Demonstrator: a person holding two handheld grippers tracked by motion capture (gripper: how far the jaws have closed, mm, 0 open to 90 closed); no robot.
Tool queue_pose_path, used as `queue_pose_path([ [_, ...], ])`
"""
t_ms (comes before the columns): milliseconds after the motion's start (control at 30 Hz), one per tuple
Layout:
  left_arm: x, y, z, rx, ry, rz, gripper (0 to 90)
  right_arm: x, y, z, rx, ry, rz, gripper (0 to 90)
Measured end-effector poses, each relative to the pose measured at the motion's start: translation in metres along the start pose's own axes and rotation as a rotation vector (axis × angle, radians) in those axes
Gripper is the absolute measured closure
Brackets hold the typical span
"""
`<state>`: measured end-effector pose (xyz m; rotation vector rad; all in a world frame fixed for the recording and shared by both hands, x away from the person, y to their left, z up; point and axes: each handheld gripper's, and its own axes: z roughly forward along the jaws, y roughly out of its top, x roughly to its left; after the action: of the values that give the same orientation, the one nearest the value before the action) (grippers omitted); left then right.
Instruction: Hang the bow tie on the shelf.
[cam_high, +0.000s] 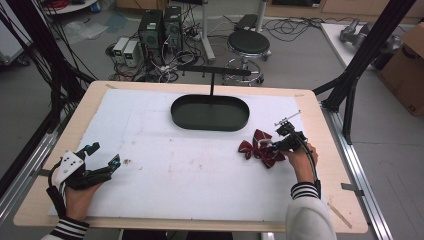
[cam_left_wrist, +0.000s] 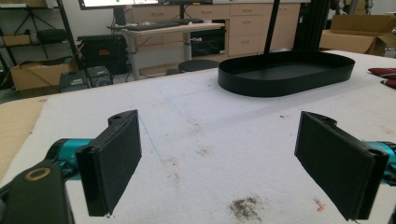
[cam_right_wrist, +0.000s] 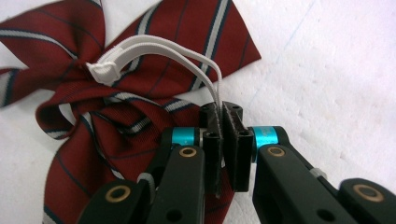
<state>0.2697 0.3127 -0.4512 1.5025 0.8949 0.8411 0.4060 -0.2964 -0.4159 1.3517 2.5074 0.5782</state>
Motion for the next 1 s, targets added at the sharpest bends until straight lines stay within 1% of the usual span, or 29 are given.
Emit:
queue_pose_path([
  [67, 0.000, 0.000, 0.000, 0.000, 0.000, 0.000, 15.1, 0.002, 0.001, -0.001, -0.015, -0.008, 0.000, 86.9],
  [133, 0.000, 0.000, 0.000, 0.000, 0.000, 0.001, 15.1, 0.002, 0.001, -0.002, -0.018, -0.007, -0.003, 87.0],
  [167, 0.000, 0.000, 0.000, 0.000, 0.001, 0.001, 15.1, 0.002, 0.001, -0.004, -0.036, -0.016, -0.012, 87.1],
  [267, 0.000, 0.000, 0.000, 0.001, 0.001, 0.001, 15.1, 0.002, 0.001, -0.006, -0.048, -0.010, -0.005, 87.1],
  [333, 0.000, 0.000, 0.000, 0.002, 0.000, 0.004, 15.1, 0.003, 0.001, -0.010, -0.082, -0.011, -0.001, 87.1],
  [367, 0.000, 0.000, 0.000, 0.002, 0.000, 0.004, 15.1, 0.003, 0.001, -0.010, -0.082, -0.011, -0.001, 87.1],
  [400, 0.000, 0.000, 0.000, 0.002, 0.000, 0.004, 15.1, 0.003, 0.002, -0.012, -0.096, -0.008, 0.001, 87.1],
  [433, 0.000, 0.000, 0.000, 0.002, 0.000, 0.005, 15.1, 0.003, 0.001, -0.015, -0.132, -0.003, 0.011, 87.1],
  [500, 0.000, 0.000, 0.000, 0.001, 0.001, 0.005, 15.1, 0.004, 0.002, -0.019, -0.168, 0.012, 0.025, 87.1],
  [533, 0.000, 0.000, 0.000, 0.003, 0.000, 0.007, 15.1, 0.004, 0.002, -0.019, -0.168, 0.012, 0.025, 87.1],
  [567, 0.000, 0.000, 0.000, 0.003, 0.001, 0.007, 15.1, 0.005, 0.002, -0.021, -0.192, 0.017, 0.029, 87.1],
  [600, 0.000, 0.000, 0.000, 0.004, 0.001, 0.007, 15.1, 0.006, 0.003, -0.026, -0.244, 0.030, 0.039, 87.3],
  [633, 0.000, 0.000, 0.000, 0.004, 0.001, 0.008, 15.1, 0.006, 0.003, -0.026, -0.244, 0.030, 0.039, 87.3],
  [667, 0.000, 0.000, 0.000, 0.003, 0.002, 0.007, 15.1, 0.009, 0.004, -0.030, -0.289, 0.035, 0.036, 87.3],
  [767, -0.001, 0.000, 0.000, 0.002, 0.003, 0.009, 15.1, 0.012, 0.006, -0.035, -0.352, 0.037, 0.026, 87.3],
  [800, -0.001, 0.000, 0.000, 0.002, 0.003, 0.009, 15.1, 0.012, 0.006, -0.035, -0.352, 0.037, 0.026, 87.3],
  [833, -0.001, 0.000, 0.000, 0.002, 0.003, 0.009, 15.1, 0.015, 0.008, -0.038, -0.385, 0.032, 0.016, 87.3],
  [933, -0.001, 0.000, 0.000, 0.003, 0.003, 0.010, 15.1, 0.018, 0.011, -0.043, -0.434, 0.038, 0.009, 87.3],
  [1000, 0.000, 0.000, 0.000, 0.003, 0.004, 0.009, 15.1, 0.019, 0.013, -0.047, -0.471, 0.056, 0.014, 87.3],
])
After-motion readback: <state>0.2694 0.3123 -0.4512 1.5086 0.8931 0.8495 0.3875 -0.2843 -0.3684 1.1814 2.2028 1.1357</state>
